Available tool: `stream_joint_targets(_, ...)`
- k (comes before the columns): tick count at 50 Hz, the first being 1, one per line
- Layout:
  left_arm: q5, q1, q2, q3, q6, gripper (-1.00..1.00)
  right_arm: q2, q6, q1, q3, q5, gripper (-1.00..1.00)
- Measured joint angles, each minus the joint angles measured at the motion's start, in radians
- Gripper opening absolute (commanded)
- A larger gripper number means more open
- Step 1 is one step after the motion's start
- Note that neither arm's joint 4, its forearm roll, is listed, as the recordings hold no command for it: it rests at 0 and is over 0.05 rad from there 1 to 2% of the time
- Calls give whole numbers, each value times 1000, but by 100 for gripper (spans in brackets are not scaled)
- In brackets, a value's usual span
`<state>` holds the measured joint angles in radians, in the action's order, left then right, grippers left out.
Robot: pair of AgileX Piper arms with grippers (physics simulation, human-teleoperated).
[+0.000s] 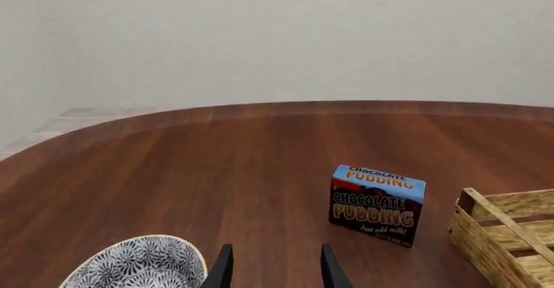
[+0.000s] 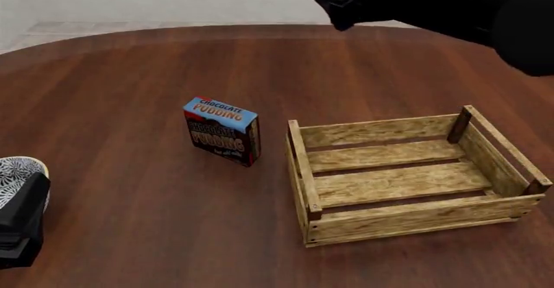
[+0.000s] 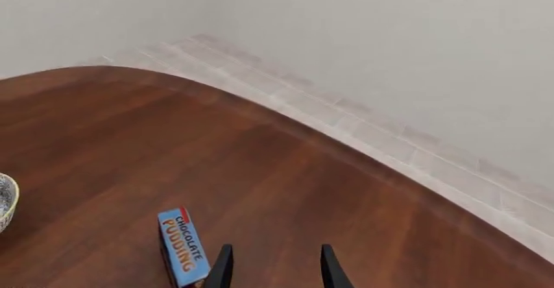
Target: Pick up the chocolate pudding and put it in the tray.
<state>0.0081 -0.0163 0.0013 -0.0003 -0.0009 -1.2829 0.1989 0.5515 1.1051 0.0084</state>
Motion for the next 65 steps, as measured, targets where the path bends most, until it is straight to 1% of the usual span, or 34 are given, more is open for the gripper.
stream_joint_targets(9, 1, -2, 0, 0, 2, 100, -59, 6, 22, 70, 43, 100)
stream_joint_targets(38, 8, 1, 1, 0, 7, 100, -254, 62, 87, 354, 233, 100)
stream_joint_targets(51, 10, 2, 2, 0, 10, 100, -332, 79, 117, 463, 293, 100)
stream_joint_targets(65, 6, 2, 1, 0, 13, 100, -390, 90, 162, 540, 334, 100)
